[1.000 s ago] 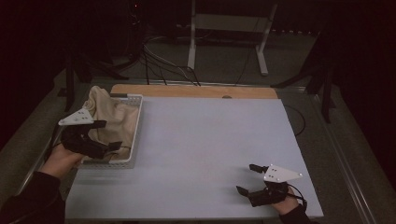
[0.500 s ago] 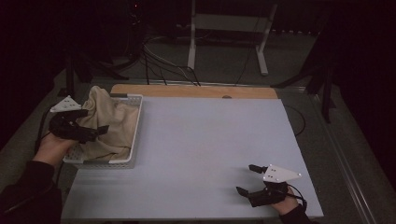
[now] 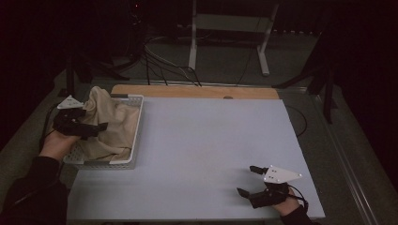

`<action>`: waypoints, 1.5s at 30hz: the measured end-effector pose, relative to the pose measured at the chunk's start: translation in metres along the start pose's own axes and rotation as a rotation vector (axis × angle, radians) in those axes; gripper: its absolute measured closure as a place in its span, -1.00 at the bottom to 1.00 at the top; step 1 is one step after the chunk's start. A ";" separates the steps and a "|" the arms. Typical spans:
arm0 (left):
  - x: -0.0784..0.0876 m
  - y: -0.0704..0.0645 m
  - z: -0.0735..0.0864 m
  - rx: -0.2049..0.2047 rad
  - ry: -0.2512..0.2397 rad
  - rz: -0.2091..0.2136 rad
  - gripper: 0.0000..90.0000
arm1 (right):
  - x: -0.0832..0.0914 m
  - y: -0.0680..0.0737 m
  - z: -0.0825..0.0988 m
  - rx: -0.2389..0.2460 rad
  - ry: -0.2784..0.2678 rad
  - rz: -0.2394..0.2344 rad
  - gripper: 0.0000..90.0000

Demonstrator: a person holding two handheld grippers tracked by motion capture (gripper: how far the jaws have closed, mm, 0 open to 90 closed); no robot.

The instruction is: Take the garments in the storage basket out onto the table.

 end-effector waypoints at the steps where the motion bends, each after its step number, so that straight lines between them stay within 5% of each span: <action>1: -0.002 0.000 0.001 0.005 0.002 0.005 -0.99 | 0.000 0.000 0.000 0.001 -0.001 0.000 -0.81; 8: -0.026 -0.009 0.013 -0.022 0.084 0.006 -0.99 | 0.000 0.000 0.000 0.000 -0.001 0.000 -0.81; 20: -0.049 -0.023 0.021 -0.194 0.215 -0.087 -0.99 | 0.000 0.001 0.000 0.001 0.004 -0.005 -0.81; 29: -0.061 -0.019 0.036 -0.188 0.325 -0.078 -1.00 | 0.000 0.001 0.000 0.001 0.001 -0.009 -0.81; 32: -0.063 -0.017 0.037 -0.148 0.328 -0.073 -1.00 | -0.001 0.001 0.000 0.002 -0.001 -0.013 -0.80; 45: -0.077 -0.028 0.043 -0.221 0.402 -0.150 -0.90 | -0.001 0.001 0.001 0.003 0.001 -0.013 -0.80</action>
Point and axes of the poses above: each handheld gripper's, and its own axes: x roughly backward along the jaws, z roughly out of its underside, y roughly to its left, the point moved 1 cm from there along -x, roughly forward along the jaws, and after that the axes turned 12 degrees about -y, right-handed, at the moved point
